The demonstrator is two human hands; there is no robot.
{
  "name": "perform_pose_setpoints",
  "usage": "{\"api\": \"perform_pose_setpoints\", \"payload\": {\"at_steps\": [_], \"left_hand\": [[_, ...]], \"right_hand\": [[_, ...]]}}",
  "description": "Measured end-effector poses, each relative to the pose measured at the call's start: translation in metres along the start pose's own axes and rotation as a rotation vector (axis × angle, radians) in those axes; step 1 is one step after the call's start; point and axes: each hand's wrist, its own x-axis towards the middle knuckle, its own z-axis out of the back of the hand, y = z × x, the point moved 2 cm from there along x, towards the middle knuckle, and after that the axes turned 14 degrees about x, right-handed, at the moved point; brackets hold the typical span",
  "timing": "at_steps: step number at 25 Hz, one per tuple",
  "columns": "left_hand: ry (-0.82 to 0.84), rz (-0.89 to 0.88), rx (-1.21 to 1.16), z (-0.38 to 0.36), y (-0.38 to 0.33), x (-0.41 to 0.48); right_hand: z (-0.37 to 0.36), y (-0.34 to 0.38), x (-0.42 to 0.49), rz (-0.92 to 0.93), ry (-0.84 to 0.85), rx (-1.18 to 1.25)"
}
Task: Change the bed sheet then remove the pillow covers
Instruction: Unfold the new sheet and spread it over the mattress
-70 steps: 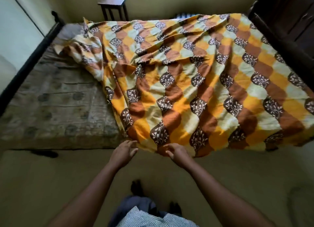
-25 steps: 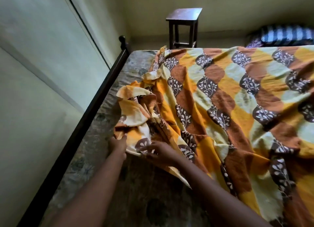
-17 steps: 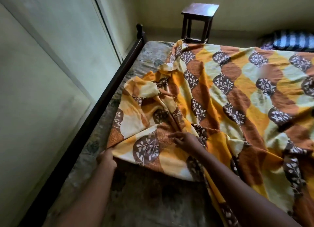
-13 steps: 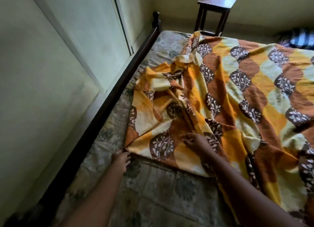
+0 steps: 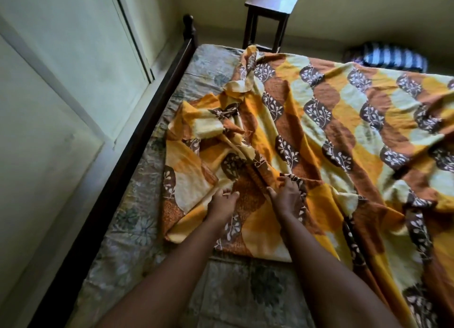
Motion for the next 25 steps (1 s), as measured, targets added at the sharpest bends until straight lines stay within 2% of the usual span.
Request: {"api": "perform_pose_setpoints", "payload": {"at_steps": [2,4,6,7,8,11,13,16,17,19,20,21,23,25], "left_hand": [[-0.108,-0.263,0.374,-0.003,-0.009,0.004],[-0.185,-0.607,0.830,-0.003,-0.018,0.004],[-0.156,-0.883,1.327,-0.007,-0.031,0.005],[-0.125,-0.972,1.503,-0.009,-0.036,0.006],[-0.105,-1.021,1.583,-0.009,-0.042,0.006],[-0.084,-1.071,1.468,-0.002,-0.054,-0.006],[-0.182,-1.140,1.291,0.002,-0.057,-0.021],[-0.373,-0.998,1.282,0.019,-0.060,-0.049],[-0.382,-0.915,1.330,0.024,-0.056,-0.059],[-0.263,-0.803,1.435,0.027,-0.039,-0.080],[-0.207,-0.854,1.438,0.021,-0.029,-0.092],[-0.188,-0.981,1.425,0.009,-0.018,-0.109],[-0.203,-1.197,1.293,-0.016,-0.002,-0.144],[-0.258,-1.261,1.201,-0.018,0.004,-0.172]], "right_hand": [[-0.006,0.001,0.003,-0.008,0.032,-0.013],[-0.005,0.008,-0.005,0.094,0.135,0.066],[0.008,0.018,-0.022,0.256,0.270,0.130],[0.017,0.022,-0.032,0.319,0.323,0.154],[0.027,0.024,-0.041,0.357,0.353,0.176],[0.051,0.024,-0.065,0.430,0.319,0.188],[0.061,0.018,-0.078,0.403,0.255,0.048],[0.082,0.001,-0.093,0.297,0.219,0.000],[0.093,-0.003,-0.100,0.287,0.212,0.043],[0.111,-0.003,-0.114,0.277,0.237,0.141],[0.116,0.001,-0.121,0.294,0.295,0.187],[0.122,0.007,-0.131,0.333,0.373,0.214],[0.138,0.018,-0.153,0.455,0.494,0.209],[0.161,0.012,-0.173,0.531,0.487,0.185]]}}
